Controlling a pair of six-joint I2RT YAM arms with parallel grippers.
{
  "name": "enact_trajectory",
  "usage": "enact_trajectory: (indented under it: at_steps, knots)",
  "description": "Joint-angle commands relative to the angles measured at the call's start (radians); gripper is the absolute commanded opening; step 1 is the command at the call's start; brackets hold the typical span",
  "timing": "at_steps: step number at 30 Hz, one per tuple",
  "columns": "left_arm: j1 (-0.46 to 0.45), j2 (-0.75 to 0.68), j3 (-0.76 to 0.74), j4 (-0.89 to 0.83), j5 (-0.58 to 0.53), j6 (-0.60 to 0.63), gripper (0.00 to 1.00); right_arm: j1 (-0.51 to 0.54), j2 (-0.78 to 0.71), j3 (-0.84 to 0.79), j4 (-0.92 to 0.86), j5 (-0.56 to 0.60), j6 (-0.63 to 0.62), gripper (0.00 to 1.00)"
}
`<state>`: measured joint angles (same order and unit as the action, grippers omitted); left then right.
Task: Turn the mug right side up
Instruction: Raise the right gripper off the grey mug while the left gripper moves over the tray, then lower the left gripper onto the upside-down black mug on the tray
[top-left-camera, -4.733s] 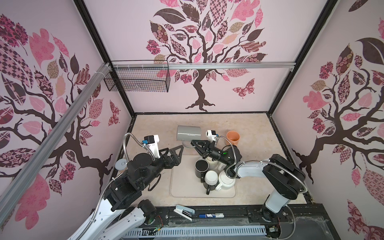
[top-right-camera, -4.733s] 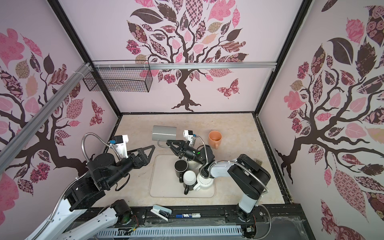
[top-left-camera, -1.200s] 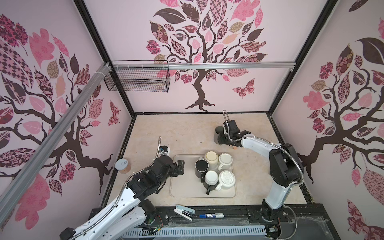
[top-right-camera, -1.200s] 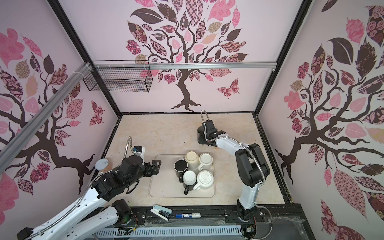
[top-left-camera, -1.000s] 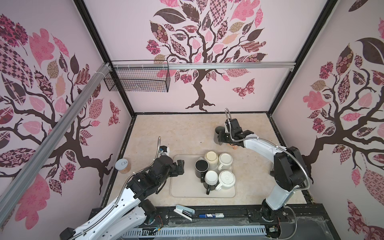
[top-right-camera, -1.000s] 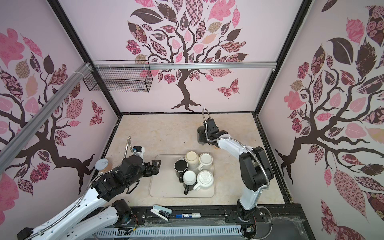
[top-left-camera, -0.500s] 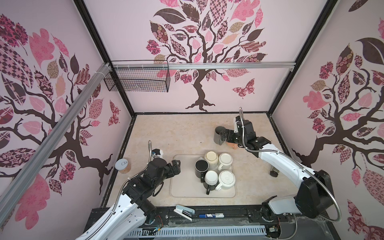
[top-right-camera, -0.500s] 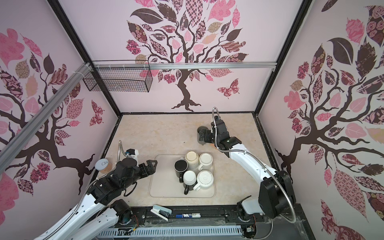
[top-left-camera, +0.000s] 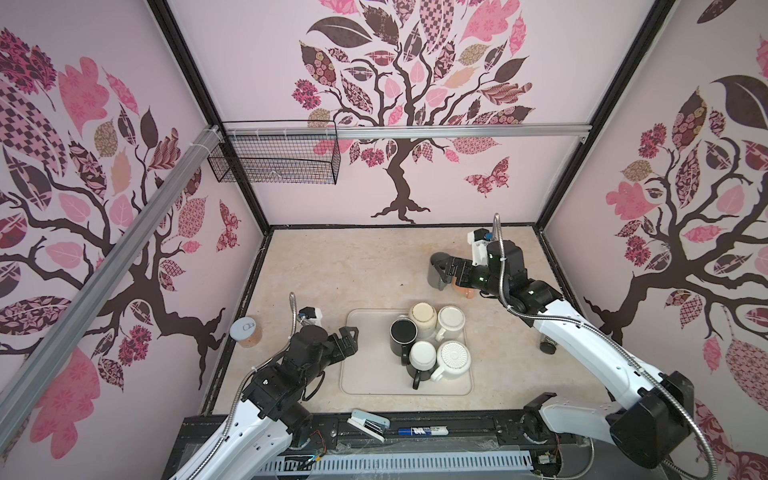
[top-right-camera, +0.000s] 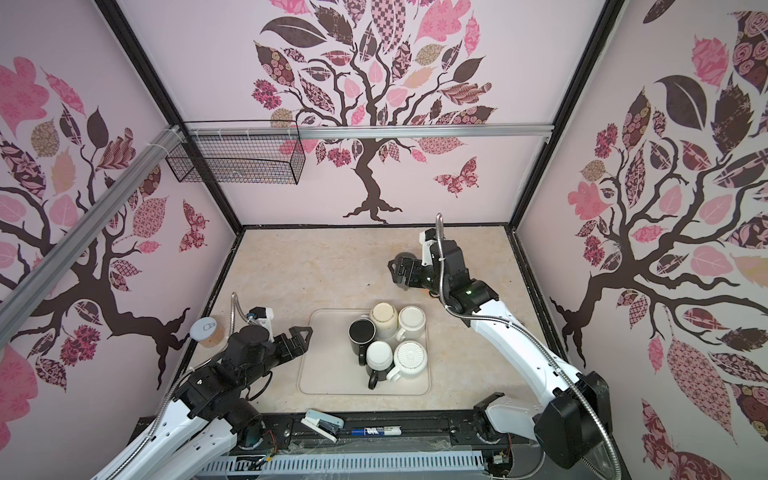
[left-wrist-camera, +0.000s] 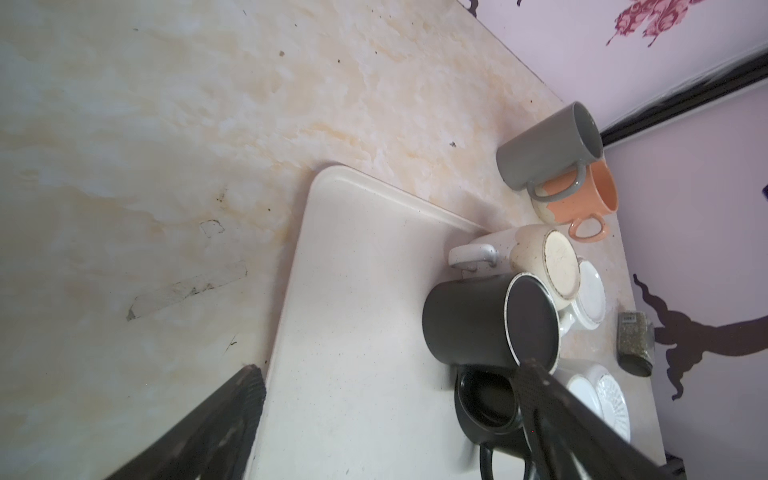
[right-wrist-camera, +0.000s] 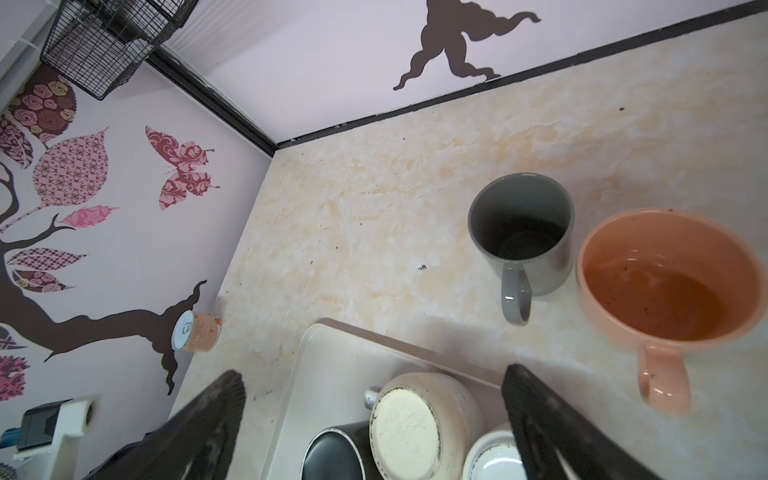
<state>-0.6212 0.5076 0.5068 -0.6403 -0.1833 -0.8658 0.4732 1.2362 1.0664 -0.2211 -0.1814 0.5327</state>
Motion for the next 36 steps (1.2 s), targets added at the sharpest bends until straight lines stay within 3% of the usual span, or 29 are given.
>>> enact_trajectory:
  at_steps: [1, 3, 7, 9, 11, 13, 16, 20, 36]
  knots:
    - [0.005, -0.020, -0.012, -0.002, -0.069, -0.035, 0.97, 0.010, -0.003, 0.026, -0.043, -0.084, 0.049, 1.00]
    - [0.004, -0.016, 0.010, -0.033, -0.073, -0.038, 0.97, 0.027, 0.003, 0.049, -0.088, -0.108, 0.029, 1.00]
    - [0.000, -0.039, 0.081, -0.041, 0.133, 0.054, 0.97, 0.113, -0.042, 0.028, -0.126, 0.033, 0.001, 1.00]
    - [-0.007, -0.067, 0.086, 0.011, 0.201, 0.040, 0.91, 0.126, -0.061, 0.012, -0.152, 0.049, 0.016, 0.99]
    - [-0.015, -0.022, 0.122, -0.037, 0.202, 0.053, 0.86, 0.139, -0.082, -0.011, -0.170, 0.071, 0.024, 0.97]
    - [-0.047, 0.043, 0.156, -0.098, 0.155, 0.082, 0.80, 0.157, -0.111, -0.041, -0.174, 0.111, 0.027, 0.94]
    - [-0.174, 0.126, 0.187, -0.131, 0.005, 0.099, 0.75, 0.163, -0.134, -0.070, -0.197, 0.133, 0.030, 0.89]
    - [-0.316, 0.253, 0.242, -0.127, -0.129, 0.092, 0.70, 0.169, -0.155, -0.103, -0.218, 0.154, 0.027, 0.74]
    - [-0.437, 0.540, 0.296, 0.013, -0.150, 0.055, 0.67, 0.169, -0.211, -0.181, -0.214, 0.215, 0.036, 0.77]
